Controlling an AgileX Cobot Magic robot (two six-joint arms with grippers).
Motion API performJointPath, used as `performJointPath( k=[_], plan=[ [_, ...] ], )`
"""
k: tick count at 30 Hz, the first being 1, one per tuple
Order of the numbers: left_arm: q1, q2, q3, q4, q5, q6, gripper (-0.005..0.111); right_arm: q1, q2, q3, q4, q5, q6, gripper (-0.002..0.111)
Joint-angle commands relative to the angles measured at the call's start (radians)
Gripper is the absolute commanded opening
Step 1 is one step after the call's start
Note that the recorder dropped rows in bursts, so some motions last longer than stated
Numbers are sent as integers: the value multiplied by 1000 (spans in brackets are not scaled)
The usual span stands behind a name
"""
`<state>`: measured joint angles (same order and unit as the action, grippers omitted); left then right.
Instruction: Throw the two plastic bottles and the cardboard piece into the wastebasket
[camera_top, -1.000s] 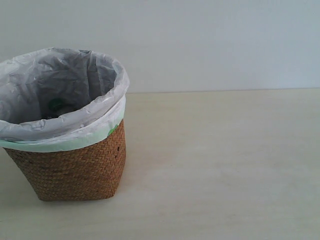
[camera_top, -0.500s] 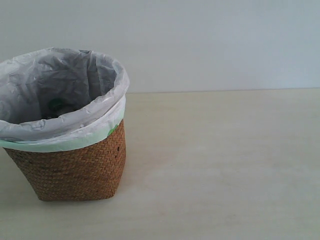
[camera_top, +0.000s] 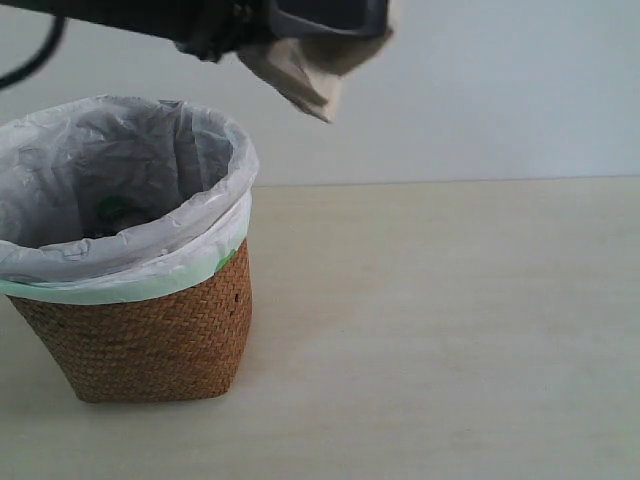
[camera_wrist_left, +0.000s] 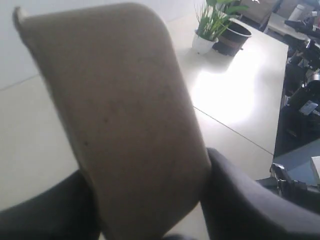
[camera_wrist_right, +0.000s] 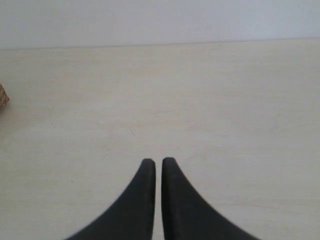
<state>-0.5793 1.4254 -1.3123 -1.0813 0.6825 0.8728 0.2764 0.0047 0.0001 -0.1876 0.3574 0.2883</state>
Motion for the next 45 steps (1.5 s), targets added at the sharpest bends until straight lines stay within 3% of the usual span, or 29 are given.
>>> performJointPath(
  k=[1, 9, 12, 19, 21, 38, 42, 45],
  plan=[
    [-97, 98, -11, 1, -118, 18, 4, -7, -5, 0, -7, -2, -5, 1],
    [-189, 280, -66, -1, -250, -42, 4, -7, -5, 0, -7, -2, -5, 1],
    [-210, 343, -87, 3, -234, -42, 4, -7, -5, 0, -7, -2, -7, 1],
    [-222, 425, -89, -5, -218, -38, 50, -7, -5, 0, -7, -2, -5, 1],
    [-224, 441, -89, -10, -190, -52, 55, -7, -5, 0, -7, -2, -5, 1],
    [-222, 426, -89, 32, -158, -94, 55, -7, -5, 0, -7, -2, -7, 1],
    [-222, 358, -84, 274, -133, -277, 52, -7, -5, 0, -7, -2, -7, 1],
    [-219, 280, -34, 565, -141, -519, 32, -7, -5, 0, -7, -2, -7, 1]
  ],
)
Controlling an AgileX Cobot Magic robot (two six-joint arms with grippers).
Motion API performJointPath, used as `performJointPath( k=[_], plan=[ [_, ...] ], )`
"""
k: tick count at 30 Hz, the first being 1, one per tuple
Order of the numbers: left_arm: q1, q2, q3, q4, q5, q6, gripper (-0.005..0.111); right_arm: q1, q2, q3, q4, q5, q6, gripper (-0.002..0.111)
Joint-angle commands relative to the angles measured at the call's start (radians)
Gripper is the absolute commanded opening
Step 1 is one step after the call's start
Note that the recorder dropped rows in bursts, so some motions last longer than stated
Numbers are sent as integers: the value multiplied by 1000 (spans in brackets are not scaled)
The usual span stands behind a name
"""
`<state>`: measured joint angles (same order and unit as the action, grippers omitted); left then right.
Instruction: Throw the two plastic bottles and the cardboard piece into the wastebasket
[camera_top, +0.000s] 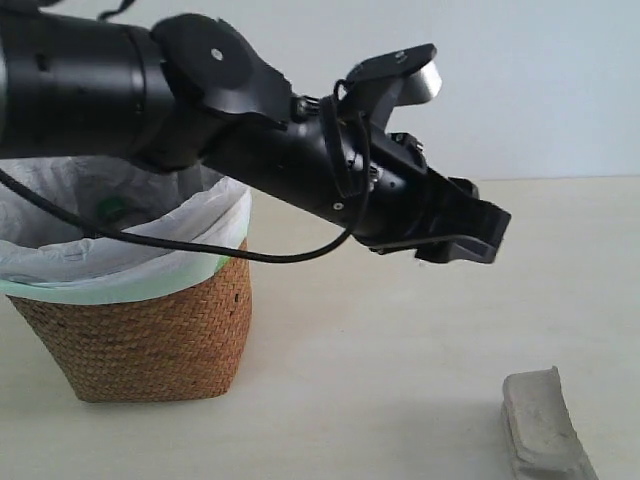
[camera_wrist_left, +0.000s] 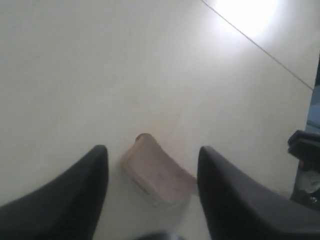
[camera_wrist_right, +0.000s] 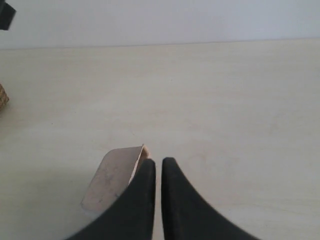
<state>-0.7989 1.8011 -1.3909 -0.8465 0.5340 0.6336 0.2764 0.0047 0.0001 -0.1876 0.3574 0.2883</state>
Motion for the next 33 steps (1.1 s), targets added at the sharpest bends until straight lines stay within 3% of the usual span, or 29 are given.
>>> performJointPath(
  k=[1, 4, 14, 21, 25, 29, 33],
  plan=[
    [0, -128, 67, 409, 3, -354, 23, -7, -5, 0, -7, -2, -7, 1],
    [9, -238, 150, 484, -38, -452, 4, -7, -5, 0, -7, -2, -2, 1],
    [11, -665, 530, 486, -174, -466, 4, -7, -5, 0, -7, -2, -2, 1],
    [11, -995, 856, 486, -360, -611, 4, -7, -5, 0, -7, -2, -2, 1],
    [11, -1141, 968, 447, -394, -700, 4, -7, -5, 0, -7, -2, -2, 1],
    [11, -1306, 1024, 443, -383, -695, 4, -7, -5, 0, -7, -2, 0, 1],
    [11, -1412, 1060, 563, -482, -444, 4, -7, -5, 0, -7, -2, 0, 1]
  ],
)
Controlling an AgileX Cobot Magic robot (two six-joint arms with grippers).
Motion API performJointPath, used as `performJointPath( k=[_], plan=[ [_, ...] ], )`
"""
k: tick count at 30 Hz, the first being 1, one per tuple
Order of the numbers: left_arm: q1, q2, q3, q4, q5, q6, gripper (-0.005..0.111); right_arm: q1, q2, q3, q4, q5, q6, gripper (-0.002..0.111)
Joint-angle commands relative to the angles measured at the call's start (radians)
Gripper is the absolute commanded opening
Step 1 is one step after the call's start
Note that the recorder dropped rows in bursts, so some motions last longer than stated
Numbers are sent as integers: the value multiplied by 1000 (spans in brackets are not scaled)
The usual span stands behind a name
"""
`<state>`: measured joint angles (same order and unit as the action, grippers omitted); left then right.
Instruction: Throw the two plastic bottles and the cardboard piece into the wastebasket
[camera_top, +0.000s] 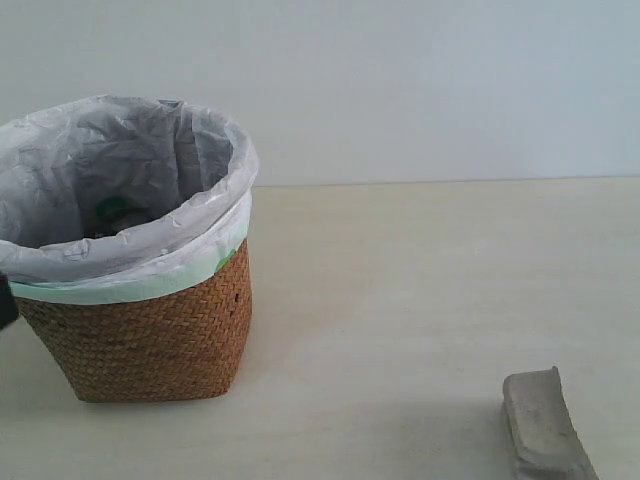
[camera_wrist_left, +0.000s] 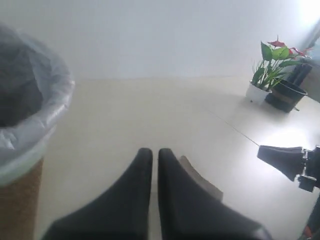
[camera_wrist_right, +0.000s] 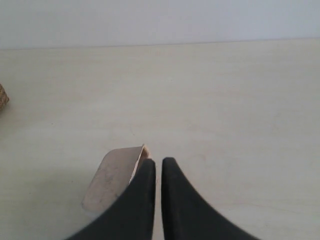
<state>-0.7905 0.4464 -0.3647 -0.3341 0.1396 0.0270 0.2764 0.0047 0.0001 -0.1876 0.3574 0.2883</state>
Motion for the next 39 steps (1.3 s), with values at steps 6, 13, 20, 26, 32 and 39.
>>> performJointPath(
  k=[6, 13, 20, 26, 32, 39],
  plan=[
    [212, -180, 150, 56, -132, 176, 4, -7, -5, 0, -7, -2, 0, 1],
    [549, -404, 322, 70, -132, 199, 4, -7, -5, 0, -7, -2, 0, 1],
    [737, -446, 365, 61, -66, 124, 4, -7, -5, 0, -7, -2, 0, 1],
    [802, -446, 365, 66, 121, 211, 4, -7, -5, 0, -7, -2, 0, 1],
    [807, -446, 365, 69, 174, 213, 4, -7, -5, 0, -7, -2, 0, 1],
    [807, -446, 365, 69, 174, 213, 4, -7, -5, 0, -7, -2, 0, 1]
  ],
)
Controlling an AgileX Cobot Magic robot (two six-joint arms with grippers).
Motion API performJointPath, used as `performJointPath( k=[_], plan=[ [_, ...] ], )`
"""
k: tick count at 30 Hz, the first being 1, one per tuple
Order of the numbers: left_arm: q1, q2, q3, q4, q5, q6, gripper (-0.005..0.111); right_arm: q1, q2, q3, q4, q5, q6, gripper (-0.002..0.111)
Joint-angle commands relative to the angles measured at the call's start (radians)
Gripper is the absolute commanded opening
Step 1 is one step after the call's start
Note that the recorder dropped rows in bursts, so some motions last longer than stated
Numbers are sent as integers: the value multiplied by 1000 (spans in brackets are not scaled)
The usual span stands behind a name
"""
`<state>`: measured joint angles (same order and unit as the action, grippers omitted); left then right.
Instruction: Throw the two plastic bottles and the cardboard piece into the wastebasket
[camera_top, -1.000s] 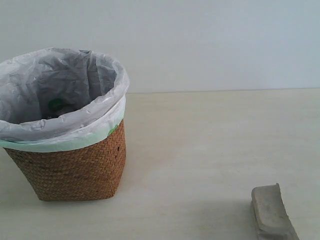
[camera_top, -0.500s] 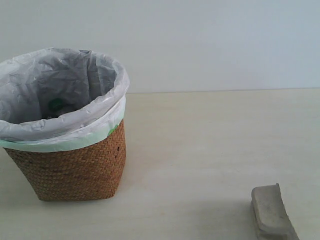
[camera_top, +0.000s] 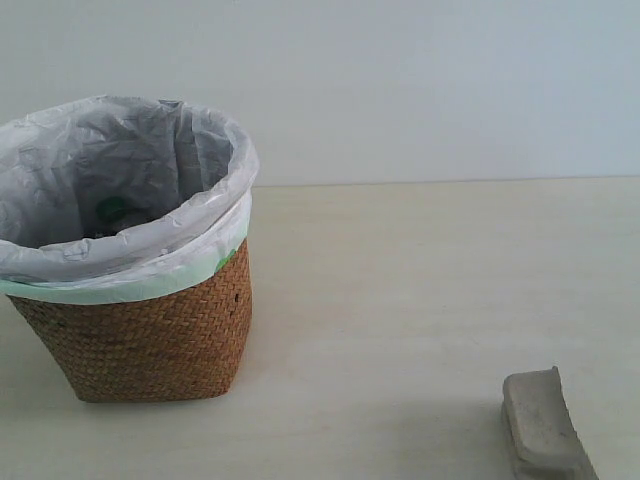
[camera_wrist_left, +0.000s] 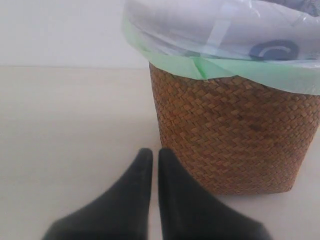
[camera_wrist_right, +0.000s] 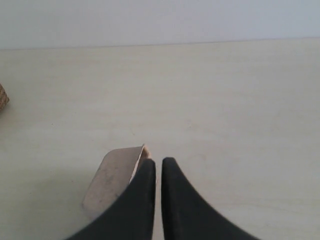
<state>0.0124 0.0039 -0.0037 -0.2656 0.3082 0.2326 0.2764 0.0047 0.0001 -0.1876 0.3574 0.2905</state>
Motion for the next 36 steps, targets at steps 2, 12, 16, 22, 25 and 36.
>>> performJointPath(
  k=[2, 12, 16, 22, 25, 36],
  plan=[
    [4, -4, 4, 1, 5, 7, 4, -7, -5, 0, -7, -2, -2, 1],
    [4, -4, 4, 1, 5, 7, 4, -7, -5, 0, -7, -2, -2, 1],
    [4, -4, 4, 1, 5, 7, 4, -7, -5, 0, -7, -2, -5, 1],
    [4, -4, 4, 1, 5, 7, 4, -7, -5, 0, 30, -2, 62, 1],
    [4, -4, 4, 1, 5, 7, 4, -7, -5, 0, 120, -45, 259, 1],
    [4, -4, 4, 1, 5, 7, 4, -7, -5, 0, 274, -136, 609, 1]
  ],
)
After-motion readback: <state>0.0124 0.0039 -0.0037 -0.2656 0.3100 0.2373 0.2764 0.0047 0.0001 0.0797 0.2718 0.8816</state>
